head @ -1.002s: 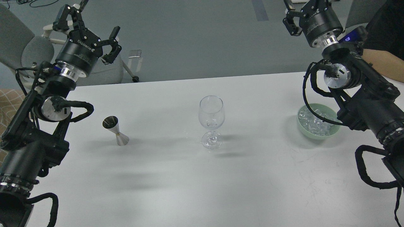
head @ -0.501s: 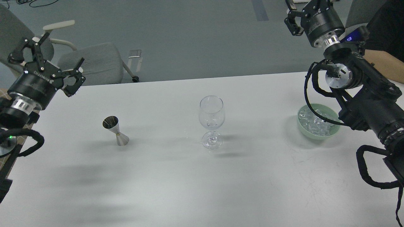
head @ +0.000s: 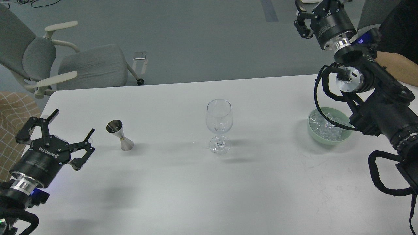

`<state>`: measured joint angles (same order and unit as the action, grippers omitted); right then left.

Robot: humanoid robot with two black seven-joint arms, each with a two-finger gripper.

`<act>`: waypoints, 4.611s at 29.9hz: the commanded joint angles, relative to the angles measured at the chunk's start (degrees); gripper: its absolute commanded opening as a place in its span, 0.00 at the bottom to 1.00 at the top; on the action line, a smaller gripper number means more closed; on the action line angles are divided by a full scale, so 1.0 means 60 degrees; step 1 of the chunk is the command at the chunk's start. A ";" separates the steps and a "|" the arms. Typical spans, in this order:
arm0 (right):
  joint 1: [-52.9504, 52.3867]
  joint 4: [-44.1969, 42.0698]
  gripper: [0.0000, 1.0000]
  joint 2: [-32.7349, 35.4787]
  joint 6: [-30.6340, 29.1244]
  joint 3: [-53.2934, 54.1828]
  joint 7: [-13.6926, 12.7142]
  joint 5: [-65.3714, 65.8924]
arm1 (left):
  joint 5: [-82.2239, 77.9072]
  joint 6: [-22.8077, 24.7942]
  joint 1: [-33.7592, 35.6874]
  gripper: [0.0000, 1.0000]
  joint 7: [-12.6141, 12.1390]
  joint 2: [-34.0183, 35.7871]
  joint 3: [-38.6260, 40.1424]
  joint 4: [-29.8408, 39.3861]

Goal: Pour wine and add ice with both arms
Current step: 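Lower the left gripper down beside the metal jigger, then close the left gripper around the metal jigger, then lift the jigger with the left gripper and carry it toward the wine glass, then tilt the jigger over the wine glass mouth with the left gripper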

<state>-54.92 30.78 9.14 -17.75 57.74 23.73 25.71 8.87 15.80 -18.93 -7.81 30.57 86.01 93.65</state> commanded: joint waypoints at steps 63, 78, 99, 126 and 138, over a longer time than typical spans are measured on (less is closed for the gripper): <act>-0.0016 -0.0032 1.00 0.0001 0.0116 -0.0190 -0.0015 0.0037 | -0.0365 -0.1316 0.3579 0.34 -0.0281 -0.3967 0.0094 -0.4637; -0.0060 -0.0046 1.00 0.0001 0.0146 -0.0190 -0.0015 0.0051 | -0.0365 -0.0759 0.3565 0.00 -0.0369 -0.4187 0.0153 -0.4578; -0.0060 -0.0046 1.00 -0.0014 0.0146 -0.0190 -0.0059 0.0066 | -0.0394 -0.2501 0.6448 0.00 -0.1583 -0.1770 -0.1720 -0.3524; -0.0016 -0.0046 1.00 -0.0029 0.0146 -0.0439 -0.0074 0.0081 | -0.0541 -0.2985 0.7387 0.00 -0.2141 -0.1872 -0.4578 -0.1927; 0.0028 -0.0046 1.00 -0.0029 0.0146 -0.0440 -0.0074 0.0081 | -0.1214 -0.3292 0.8325 0.00 -0.2156 -0.2033 -0.5428 -0.1927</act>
<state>-54.81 30.50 8.96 -16.87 55.02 23.29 26.20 2.85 -3.31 30.03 -20.64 18.52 53.89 82.16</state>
